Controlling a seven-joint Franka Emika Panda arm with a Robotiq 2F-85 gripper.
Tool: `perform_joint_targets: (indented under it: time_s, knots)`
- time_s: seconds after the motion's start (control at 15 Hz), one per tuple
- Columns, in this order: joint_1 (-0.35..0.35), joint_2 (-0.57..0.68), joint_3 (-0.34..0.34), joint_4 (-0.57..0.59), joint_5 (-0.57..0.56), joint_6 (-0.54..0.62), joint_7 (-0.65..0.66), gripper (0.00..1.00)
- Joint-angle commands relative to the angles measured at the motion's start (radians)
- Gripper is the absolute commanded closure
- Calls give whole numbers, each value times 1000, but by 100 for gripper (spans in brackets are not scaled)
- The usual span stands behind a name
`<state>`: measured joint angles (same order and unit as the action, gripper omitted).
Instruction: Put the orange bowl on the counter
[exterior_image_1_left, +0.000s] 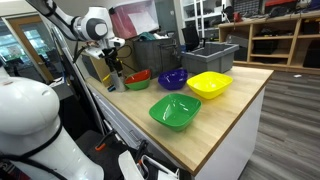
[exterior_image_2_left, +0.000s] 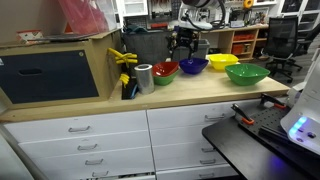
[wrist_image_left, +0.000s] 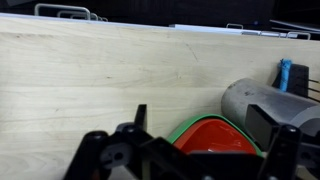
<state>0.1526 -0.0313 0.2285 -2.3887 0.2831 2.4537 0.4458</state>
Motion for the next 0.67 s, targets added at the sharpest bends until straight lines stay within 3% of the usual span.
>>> perform_joint_targets:
  time_s: [0.0, 0.6]
  knots:
    - [12, 166, -21, 127, -82, 31, 53, 0]
    - [75, 422, -146, 379, -204, 88, 124, 0]
